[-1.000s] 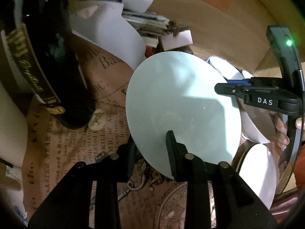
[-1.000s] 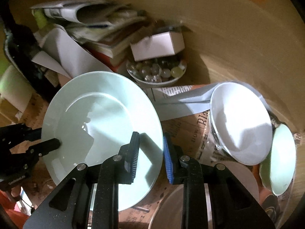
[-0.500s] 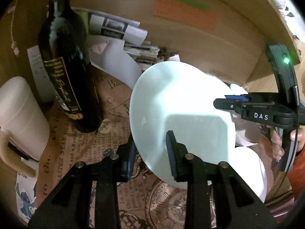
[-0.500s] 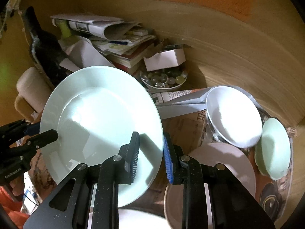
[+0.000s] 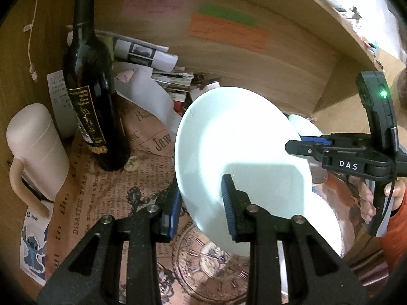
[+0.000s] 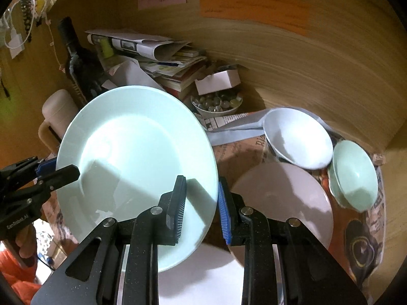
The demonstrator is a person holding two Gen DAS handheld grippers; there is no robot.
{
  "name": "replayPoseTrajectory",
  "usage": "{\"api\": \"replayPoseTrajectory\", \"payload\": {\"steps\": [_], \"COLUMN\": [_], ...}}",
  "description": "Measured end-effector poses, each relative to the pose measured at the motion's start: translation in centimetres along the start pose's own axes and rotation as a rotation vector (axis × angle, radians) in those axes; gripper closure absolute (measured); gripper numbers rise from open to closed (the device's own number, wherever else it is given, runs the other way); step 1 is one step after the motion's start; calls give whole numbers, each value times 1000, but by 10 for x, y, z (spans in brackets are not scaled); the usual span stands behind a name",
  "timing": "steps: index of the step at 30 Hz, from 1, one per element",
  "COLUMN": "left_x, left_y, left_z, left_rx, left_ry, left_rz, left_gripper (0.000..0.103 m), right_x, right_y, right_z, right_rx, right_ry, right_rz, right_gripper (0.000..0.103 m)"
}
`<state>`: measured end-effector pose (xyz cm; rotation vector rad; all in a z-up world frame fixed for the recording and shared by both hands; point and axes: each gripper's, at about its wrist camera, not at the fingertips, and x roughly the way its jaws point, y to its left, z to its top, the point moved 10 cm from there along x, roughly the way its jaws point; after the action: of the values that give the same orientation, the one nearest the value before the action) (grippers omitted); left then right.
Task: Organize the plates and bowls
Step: 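Lift the mint green plate with both tools and carry it over the white plate, then lower the mint green plate onto the white plate and open both tools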
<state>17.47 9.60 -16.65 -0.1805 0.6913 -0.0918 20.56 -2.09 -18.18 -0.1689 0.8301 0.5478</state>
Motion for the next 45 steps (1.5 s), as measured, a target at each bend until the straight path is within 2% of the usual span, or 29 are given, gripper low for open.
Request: {"api": "replayPoseTrajectory", "payload": {"steps": [20, 45], "left_x": [-15, 2], "left_y": [-46, -75], "left_z": [-23, -81], "left_rx": [35, 44], "left_ry": [16, 119], "left_rz": [-15, -38], "left_gripper": [73, 73], "right_x": [-37, -37], "right_y": [-22, -39], "right_z": [-51, -126], "right_rx": [65, 139], "right_ry": [-30, 25], "right_rz": [5, 18], "right_gripper": [80, 80]}}
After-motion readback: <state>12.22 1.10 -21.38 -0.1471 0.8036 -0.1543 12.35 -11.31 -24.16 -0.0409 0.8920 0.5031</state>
